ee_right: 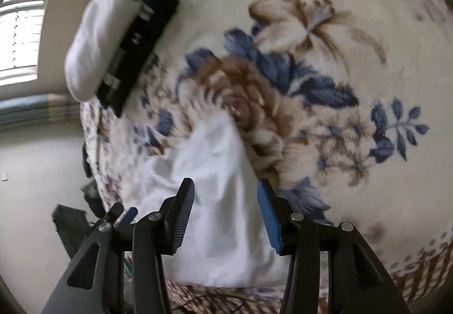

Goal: Fold small clothes

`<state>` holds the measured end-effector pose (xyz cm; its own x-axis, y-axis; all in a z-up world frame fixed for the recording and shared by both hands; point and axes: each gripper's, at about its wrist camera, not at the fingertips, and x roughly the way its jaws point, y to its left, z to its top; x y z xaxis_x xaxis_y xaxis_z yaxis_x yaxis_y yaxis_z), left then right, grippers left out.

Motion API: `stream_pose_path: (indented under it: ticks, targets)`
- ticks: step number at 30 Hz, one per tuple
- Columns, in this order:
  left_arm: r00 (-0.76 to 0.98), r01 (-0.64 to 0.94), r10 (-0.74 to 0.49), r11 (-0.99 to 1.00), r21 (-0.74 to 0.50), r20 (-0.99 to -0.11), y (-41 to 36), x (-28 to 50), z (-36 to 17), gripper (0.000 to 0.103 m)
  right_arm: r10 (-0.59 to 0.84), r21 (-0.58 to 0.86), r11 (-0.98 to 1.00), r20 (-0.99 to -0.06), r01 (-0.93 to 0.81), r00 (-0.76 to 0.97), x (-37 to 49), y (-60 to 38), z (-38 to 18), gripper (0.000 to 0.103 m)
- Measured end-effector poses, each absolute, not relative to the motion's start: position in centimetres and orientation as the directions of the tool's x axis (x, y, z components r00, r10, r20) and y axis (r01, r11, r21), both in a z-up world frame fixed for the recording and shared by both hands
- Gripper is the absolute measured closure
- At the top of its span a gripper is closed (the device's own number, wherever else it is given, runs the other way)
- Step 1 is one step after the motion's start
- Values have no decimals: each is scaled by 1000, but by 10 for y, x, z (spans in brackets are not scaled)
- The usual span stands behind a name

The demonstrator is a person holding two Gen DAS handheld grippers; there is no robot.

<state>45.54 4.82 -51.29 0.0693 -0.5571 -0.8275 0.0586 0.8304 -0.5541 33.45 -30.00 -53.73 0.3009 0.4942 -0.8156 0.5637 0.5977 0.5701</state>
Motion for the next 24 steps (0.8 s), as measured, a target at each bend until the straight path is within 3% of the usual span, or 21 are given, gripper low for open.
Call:
stream_pose_path:
  ticks: [5, 6, 7, 8, 9, 17, 19, 21, 24]
  targets:
    - [18, 76, -549, 834, -547, -835, 22, 477, -544, 48, 517, 562, 595, -815, 575, 262, 354, -296, -570, 54]
    - [26, 83, -543, 838, -539, -840, 20, 481, -546, 72, 528, 582, 578, -801, 573, 282, 359, -296, -574, 58]
    - [35, 99, -517, 853, -512, -855, 18, 485, -546, 89, 517, 583, 578, -803, 571, 296, 363, -296, -574, 81]
    - [42, 124, -496, 864, -488, -868, 18, 488, -546, 95, 506, 578, 583, -808, 572, 301, 367, -296, -573, 93]
    - [49, 133, -499, 862, -489, -865, 20, 490, -543, 96, 494, 575, 595, -813, 562, 309, 372, -295, -569, 94]
    - [67, 120, -426, 901, -416, -902, 33, 503, -551, 95, 342, 503, 632, -864, 589, 370, 383, -307, -546, 102]
    - [43, 89, -451, 891, -446, -892, 37, 505, -553, 92, 323, 475, 644, -879, 599, 351, 384, -313, -546, 102]
    - [33, 57, -467, 884, -465, -884, 44, 501, -548, 75, 365, 481, 641, -876, 598, 315, 385, -315, -547, 102]
    - [58, 25, -506, 862, -506, -861, 65, 481, -526, 69, 404, 496, 672, -868, 550, 290, 375, -310, -535, 89]
